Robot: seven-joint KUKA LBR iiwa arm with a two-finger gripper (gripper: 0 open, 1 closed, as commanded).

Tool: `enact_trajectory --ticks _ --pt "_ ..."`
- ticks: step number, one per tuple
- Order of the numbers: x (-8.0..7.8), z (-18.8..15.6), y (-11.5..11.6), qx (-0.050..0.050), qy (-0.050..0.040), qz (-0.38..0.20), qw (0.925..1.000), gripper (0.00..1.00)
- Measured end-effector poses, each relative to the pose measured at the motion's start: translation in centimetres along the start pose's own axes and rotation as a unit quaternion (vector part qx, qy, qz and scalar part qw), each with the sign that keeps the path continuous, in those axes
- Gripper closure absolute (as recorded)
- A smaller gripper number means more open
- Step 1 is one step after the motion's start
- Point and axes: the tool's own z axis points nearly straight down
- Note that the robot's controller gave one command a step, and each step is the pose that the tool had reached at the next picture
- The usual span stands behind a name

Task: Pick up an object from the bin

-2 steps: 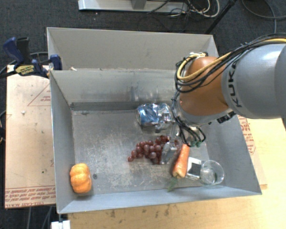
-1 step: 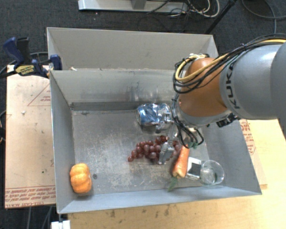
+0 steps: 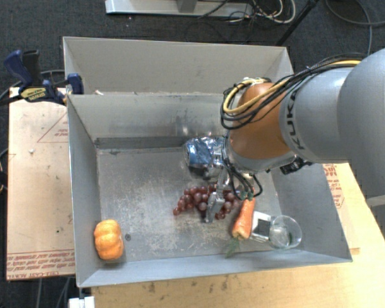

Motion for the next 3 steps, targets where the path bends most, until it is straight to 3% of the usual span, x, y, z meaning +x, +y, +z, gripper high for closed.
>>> enact_trajectory --ticks 1,3 --pt "0.26 -0.38 -0.01 -0.002 -0.0112 0.089 0.9960 1.00" --pt "0.26 -0.59 -0.01 -0.002 -0.0100 0.089 0.9960 1.00"
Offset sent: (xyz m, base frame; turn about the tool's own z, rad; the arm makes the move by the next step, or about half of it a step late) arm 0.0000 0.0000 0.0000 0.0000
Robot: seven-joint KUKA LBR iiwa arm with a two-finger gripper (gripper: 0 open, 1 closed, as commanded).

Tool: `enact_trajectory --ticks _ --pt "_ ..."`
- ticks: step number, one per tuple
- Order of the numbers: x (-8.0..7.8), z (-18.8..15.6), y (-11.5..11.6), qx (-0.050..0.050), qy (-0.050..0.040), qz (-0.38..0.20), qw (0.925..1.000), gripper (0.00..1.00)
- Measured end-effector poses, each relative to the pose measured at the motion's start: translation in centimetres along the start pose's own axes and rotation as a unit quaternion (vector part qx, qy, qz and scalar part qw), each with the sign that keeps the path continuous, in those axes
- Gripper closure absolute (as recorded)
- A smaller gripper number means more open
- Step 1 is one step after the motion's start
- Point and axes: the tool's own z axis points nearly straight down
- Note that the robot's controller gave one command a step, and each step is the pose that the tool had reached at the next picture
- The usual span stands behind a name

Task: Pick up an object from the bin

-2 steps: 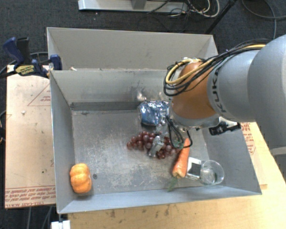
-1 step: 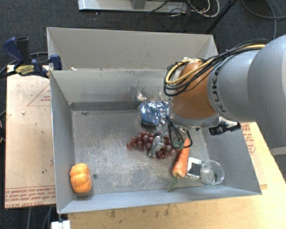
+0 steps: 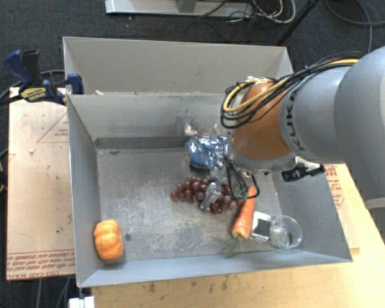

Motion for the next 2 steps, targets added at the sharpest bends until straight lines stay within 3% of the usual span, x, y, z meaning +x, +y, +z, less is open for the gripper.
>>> enact_trajectory --ticks 2 --pt "0.20 -0.94 -0.04 0.003 0.0087 -0.001 1.0000 1.00"
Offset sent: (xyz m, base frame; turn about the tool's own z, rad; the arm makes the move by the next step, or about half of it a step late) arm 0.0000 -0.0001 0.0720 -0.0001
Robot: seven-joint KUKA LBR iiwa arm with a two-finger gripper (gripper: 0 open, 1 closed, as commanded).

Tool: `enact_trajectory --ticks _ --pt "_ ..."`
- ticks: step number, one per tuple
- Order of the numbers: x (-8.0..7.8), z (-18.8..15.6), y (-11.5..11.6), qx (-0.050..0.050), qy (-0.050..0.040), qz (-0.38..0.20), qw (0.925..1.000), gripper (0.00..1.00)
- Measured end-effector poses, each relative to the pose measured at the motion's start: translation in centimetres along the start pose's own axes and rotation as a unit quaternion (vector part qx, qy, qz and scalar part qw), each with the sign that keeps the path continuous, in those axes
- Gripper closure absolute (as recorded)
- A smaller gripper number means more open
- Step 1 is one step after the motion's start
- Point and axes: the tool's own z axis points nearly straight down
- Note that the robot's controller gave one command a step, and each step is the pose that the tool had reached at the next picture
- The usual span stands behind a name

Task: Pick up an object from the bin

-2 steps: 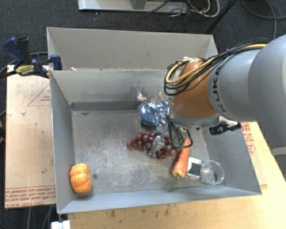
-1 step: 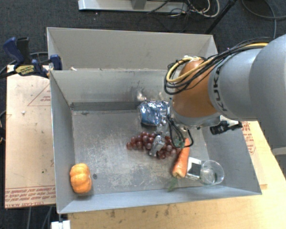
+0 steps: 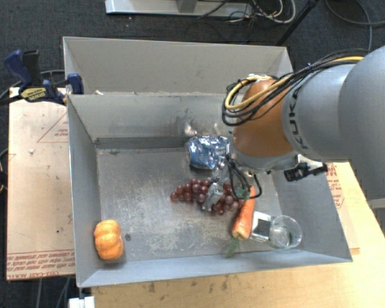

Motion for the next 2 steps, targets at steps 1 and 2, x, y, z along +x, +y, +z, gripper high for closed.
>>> enact_trajectory --ticks 1,2 --pt "0.1 -1.9 0.0 0.001 0.0027 0.000 1.0000 1.00" --pt "-0.1 -3.3 0.1 0.000 -0.0013 0.000 1.0000 1.00"
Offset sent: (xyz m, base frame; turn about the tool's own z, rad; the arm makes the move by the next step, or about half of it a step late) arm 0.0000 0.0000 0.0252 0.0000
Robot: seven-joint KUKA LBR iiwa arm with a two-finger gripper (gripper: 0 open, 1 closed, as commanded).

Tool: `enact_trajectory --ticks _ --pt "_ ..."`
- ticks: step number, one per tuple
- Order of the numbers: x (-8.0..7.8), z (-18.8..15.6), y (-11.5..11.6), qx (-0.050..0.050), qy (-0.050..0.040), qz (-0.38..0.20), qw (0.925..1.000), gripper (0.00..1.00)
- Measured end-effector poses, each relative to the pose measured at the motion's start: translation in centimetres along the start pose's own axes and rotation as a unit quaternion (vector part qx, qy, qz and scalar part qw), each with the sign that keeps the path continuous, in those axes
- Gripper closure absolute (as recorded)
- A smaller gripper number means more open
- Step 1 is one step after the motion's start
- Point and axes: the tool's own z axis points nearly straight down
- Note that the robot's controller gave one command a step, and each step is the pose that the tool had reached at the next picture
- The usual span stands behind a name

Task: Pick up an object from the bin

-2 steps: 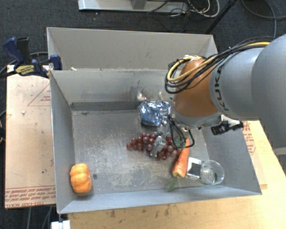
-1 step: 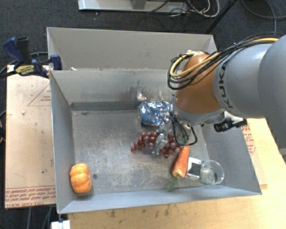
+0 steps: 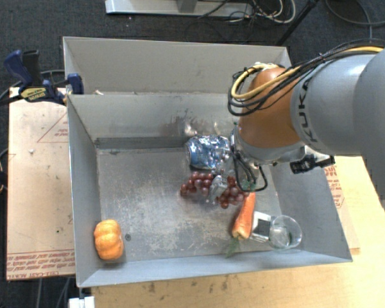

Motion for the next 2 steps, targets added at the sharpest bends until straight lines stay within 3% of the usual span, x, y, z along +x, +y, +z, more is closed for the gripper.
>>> enact_trajectory --ticks 2 --pt "0.05 -1.38 0.01 0.000 0.0001 0.000 1.0000 1.00"
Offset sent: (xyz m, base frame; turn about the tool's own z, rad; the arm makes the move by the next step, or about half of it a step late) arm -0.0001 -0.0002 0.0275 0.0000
